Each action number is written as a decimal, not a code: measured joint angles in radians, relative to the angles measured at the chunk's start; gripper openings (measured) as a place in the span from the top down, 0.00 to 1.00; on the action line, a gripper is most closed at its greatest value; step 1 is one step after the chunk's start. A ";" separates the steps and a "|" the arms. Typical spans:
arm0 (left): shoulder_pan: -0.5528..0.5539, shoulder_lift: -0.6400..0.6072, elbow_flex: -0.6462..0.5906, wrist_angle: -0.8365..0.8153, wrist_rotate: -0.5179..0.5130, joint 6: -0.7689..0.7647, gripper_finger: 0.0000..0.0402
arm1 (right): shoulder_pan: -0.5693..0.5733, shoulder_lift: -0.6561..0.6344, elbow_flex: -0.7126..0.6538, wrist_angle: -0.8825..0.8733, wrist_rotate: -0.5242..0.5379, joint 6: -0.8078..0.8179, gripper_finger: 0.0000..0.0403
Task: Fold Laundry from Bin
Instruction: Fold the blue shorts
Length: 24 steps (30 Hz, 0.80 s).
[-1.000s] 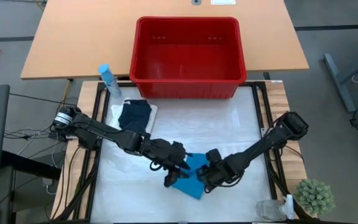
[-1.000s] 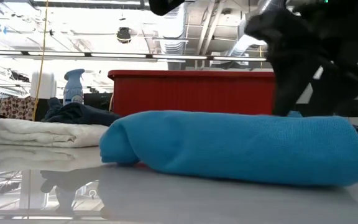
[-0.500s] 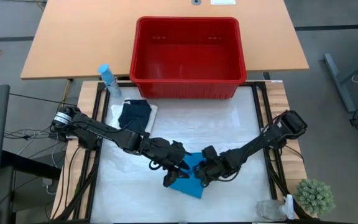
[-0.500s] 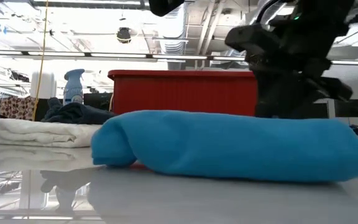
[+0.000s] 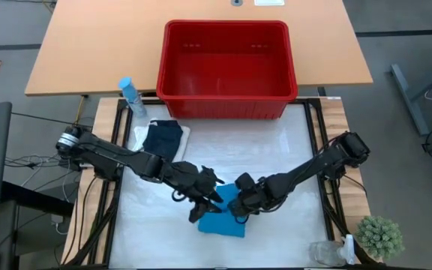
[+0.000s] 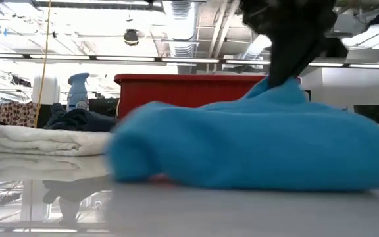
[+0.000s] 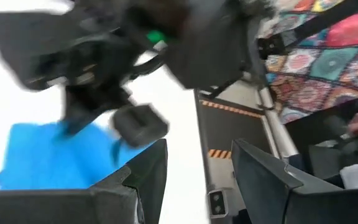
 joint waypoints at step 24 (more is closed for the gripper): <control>-0.045 -0.454 0.000 -0.315 -0.343 0.023 0.58 | -0.298 0.351 0.295 0.319 -0.439 -0.445 0.56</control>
